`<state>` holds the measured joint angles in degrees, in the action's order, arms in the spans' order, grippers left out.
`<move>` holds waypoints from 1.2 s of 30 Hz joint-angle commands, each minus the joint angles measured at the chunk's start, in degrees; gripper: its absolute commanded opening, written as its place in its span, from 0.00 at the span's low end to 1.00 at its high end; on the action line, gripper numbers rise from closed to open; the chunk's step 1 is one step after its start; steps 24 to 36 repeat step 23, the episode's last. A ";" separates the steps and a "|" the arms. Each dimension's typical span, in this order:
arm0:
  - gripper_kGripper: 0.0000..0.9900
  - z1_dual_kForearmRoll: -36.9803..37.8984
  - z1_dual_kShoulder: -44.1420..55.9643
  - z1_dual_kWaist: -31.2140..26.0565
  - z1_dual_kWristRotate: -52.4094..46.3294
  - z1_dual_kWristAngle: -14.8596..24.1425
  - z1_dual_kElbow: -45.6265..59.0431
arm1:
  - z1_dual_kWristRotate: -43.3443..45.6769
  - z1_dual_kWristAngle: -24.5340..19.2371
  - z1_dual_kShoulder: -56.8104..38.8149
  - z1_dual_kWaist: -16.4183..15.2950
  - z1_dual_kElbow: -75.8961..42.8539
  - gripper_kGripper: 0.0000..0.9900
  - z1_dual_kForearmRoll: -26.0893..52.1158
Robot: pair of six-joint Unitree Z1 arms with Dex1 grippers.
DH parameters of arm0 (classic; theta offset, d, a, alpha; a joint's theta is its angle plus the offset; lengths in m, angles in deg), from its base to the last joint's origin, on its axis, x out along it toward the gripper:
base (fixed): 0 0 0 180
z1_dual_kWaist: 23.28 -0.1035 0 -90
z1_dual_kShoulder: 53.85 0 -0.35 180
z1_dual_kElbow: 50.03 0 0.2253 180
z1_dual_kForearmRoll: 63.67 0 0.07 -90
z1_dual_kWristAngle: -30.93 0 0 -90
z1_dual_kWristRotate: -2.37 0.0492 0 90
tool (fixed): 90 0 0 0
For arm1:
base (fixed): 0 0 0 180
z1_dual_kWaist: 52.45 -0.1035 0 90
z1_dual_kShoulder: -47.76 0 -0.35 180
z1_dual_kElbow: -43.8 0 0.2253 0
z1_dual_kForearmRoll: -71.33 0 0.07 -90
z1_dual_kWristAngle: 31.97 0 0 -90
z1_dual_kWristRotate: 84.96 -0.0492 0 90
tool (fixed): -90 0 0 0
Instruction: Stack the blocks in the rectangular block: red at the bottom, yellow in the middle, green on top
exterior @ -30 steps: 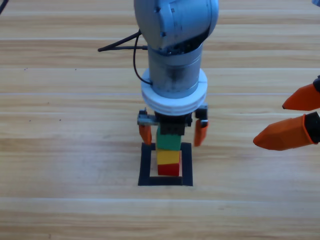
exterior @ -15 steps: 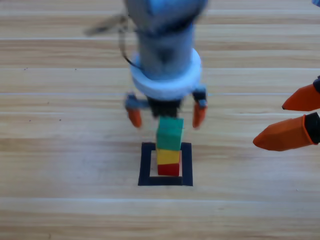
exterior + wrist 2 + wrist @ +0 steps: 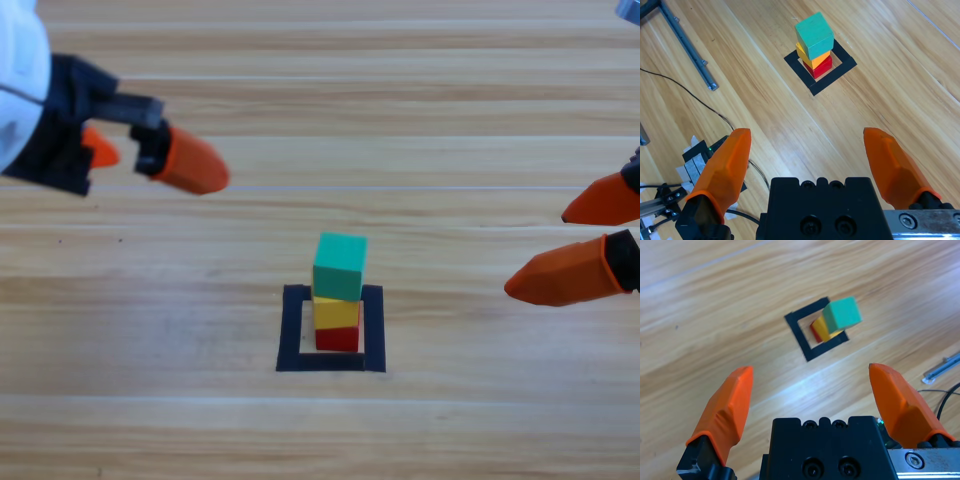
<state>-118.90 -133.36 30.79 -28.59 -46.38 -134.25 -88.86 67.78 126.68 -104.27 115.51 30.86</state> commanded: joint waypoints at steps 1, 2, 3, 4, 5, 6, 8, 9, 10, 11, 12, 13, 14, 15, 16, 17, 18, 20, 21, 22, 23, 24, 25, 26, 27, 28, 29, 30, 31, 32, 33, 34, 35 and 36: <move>1.00 4.02 1.11 2.00 3.54 -0.82 4.88 | 0.20 0.36 2.03 0.92 -1.69 1.00 -1.25; 1.00 4.90 1.64 2.00 3.98 -0.91 5.94 | 0.20 0.36 2.11 0.92 -1.77 1.00 -1.25; 1.00 5.07 1.90 2.00 4.16 -0.91 6.46 | 0.29 0.36 2.11 0.92 -1.77 1.00 -1.25; 1.00 5.25 2.16 2.00 4.07 -0.91 6.82 | 0.29 0.36 2.11 0.92 -1.69 1.00 -1.25; 1.00 5.42 2.25 2.00 4.16 -0.91 7.08 | 0.29 0.36 2.20 0.92 -1.69 1.00 -1.25; 1.00 5.42 2.25 2.00 4.07 -0.91 7.17 | 0.29 0.36 2.38 0.92 -1.69 1.00 -1.25; 1.00 5.42 2.60 2.00 4.07 -0.91 7.17 | 0.29 0.27 2.64 0.92 -1.60 1.00 -1.25; 1.00 5.42 2.78 2.00 4.07 -0.91 7.17 | 0.29 0.36 2.73 0.92 -1.60 1.00 -1.25; 1.00 5.42 2.87 2.00 4.07 -0.91 7.17 | 0.29 0.27 2.73 0.92 -1.60 1.00 -1.25; 1.00 5.42 2.87 2.00 4.07 -0.82 7.17 | 0.29 0.36 2.73 0.92 -1.60 1.00 -1.25; 1.00 5.42 2.87 2.00 4.07 -0.74 7.17 | 0.29 0.36 2.73 0.92 -1.60 1.00 -1.25; 1.00 5.42 2.87 1.91 4.16 -0.65 7.26 | 0.29 0.27 2.73 0.92 -1.60 1.00 -1.25; 1.00 5.42 2.78 2.00 4.24 -0.65 7.17 | 0.29 0.27 2.73 0.92 -1.60 1.00 -1.25; 1.00 5.42 2.87 1.91 4.51 -0.56 7.17 | 0.29 0.27 2.73 0.92 -1.60 1.00 -1.25; 1.00 5.42 3.31 2.00 4.51 -0.56 7.26 | 0.29 0.36 2.73 0.92 -1.60 1.00 -1.25; 1.00 5.33 3.66 2.00 4.51 -0.56 7.43 | 0.29 0.36 2.73 0.92 -1.60 1.00 -1.25; 1.00 5.33 3.83 2.00 4.51 -0.65 7.52 | 0.29 0.36 2.73 0.92 -1.60 1.00 -1.25; 1.00 5.42 3.83 1.91 4.33 -0.82 7.52 | 0.29 0.36 2.73 0.92 -1.60 1.00 -1.25; 1.00 5.42 3.83 1.91 4.33 -0.91 7.52 | 0.29 0.36 2.73 0.92 -1.60 1.00 -1.25; 1.00 5.42 3.83 2.00 4.24 -0.91 7.52 | 0.29 0.36 2.73 0.92 -1.60 1.00 -1.25; 1.00 5.42 3.83 2.00 4.24 -0.91 7.61 | 0.29 0.27 2.73 0.92 -1.60 1.00 -1.25; 1.00 5.42 3.83 2.00 4.24 -0.91 7.61 | 0.29 0.27 2.73 0.92 -1.60 1.00 -1.25; 1.00 5.42 3.83 2.00 4.24 -0.91 7.61 | 0.29 0.27 2.73 0.92 -1.60 1.00 -1.25; 1.00 5.42 3.83 2.00 4.24 -0.91 7.61 | 0.29 0.27 2.73 0.92 -1.60 1.00 -1.25; 1.00 5.42 3.83 2.00 4.24 -0.91 7.61 | 0.29 0.27 2.73 0.92 -1.60 1.00 -1.25; 1.00 5.42 3.83 2.00 4.24 -0.91 7.61 | 0.29 0.27 2.73 0.92 -1.60 1.00 -1.25; 1.00 5.42 3.83 2.00 4.24 -0.91 7.61 | 0.29 0.27 2.73 0.92 -1.60 1.00 -1.25; 1.00 5.42 3.83 2.00 4.24 -0.91 7.61 | 0.29 0.27 2.73 0.92 -1.60 1.00 -1.25; 1.00 5.42 3.83 2.00 4.24 -0.91 7.61 | 0.29 0.27 2.73 0.92 -1.60 1.00 -1.25; 1.00 5.42 3.83 2.00 4.24 -0.91 7.61 | 0.29 0.27 2.73 0.92 -1.60 1.00 -1.25; 1.00 5.42 3.83 2.00 4.24 -0.91 7.61 | 0.29 0.27 2.73 0.92 -1.60 1.00 -1.25; 1.00 5.42 3.83 2.00 4.24 -0.91 7.61 | 0.29 0.27 2.73 0.92 -1.60 1.00 -1.25; 1.00 5.42 3.83 2.00 4.24 -0.91 7.61 | 0.29 0.27 2.73 0.92 -1.60 1.00 -1.25; 1.00 5.42 3.83 2.00 4.24 -0.91 7.61 | 0.29 0.27 2.73 0.92 -1.60 1.00 -1.25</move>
